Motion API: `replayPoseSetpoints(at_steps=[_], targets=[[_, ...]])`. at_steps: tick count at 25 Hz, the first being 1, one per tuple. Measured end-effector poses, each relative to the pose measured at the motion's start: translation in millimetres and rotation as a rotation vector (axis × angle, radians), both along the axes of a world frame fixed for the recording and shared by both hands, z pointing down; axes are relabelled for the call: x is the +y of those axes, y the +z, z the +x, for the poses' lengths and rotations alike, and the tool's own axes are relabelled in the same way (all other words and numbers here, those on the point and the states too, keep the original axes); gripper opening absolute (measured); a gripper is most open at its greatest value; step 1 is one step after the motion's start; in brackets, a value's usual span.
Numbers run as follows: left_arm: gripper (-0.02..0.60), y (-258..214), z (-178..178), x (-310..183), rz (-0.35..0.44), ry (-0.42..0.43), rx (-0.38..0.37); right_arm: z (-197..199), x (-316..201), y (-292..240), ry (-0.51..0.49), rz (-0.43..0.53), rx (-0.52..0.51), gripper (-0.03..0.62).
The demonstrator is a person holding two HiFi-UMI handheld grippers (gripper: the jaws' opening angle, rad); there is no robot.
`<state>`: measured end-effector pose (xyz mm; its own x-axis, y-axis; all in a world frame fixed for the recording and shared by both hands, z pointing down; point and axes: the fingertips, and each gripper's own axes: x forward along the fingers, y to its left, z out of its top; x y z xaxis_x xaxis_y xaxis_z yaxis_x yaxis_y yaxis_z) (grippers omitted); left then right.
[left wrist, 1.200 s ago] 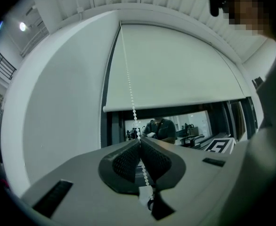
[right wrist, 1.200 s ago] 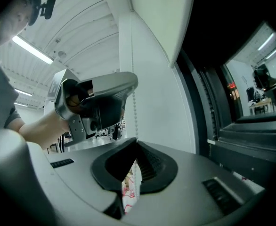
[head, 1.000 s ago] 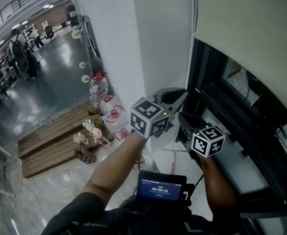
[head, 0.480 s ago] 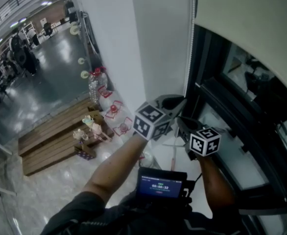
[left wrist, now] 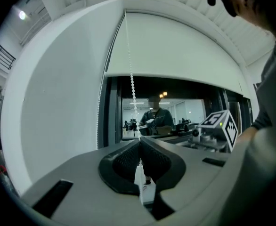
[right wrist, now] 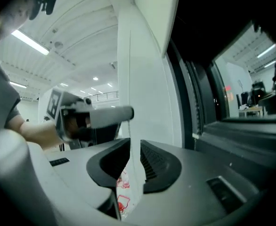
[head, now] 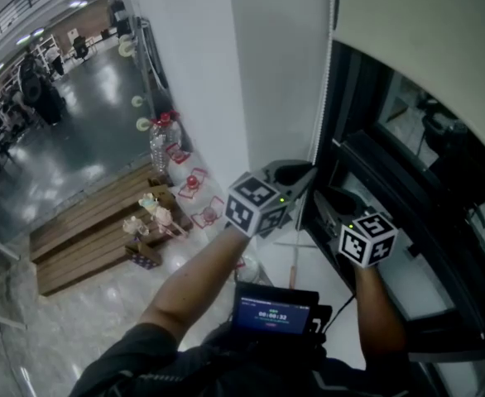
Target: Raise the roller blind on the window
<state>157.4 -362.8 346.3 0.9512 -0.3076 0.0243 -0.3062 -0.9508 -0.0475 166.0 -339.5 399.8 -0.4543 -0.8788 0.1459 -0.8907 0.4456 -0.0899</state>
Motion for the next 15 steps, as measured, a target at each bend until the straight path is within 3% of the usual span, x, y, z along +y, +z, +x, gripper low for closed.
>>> replayPoseSetpoints(at_steps=[7,15], targets=[[0.006,0,6,11,0.023,0.024,-0.007,-2,14,-130,-0.042,0.277,-0.064,0.083],[0.006,-4,7,22,0.034,0.044,-0.009,-14,-3,-196,-0.048,0.385,-0.003,0.1]])
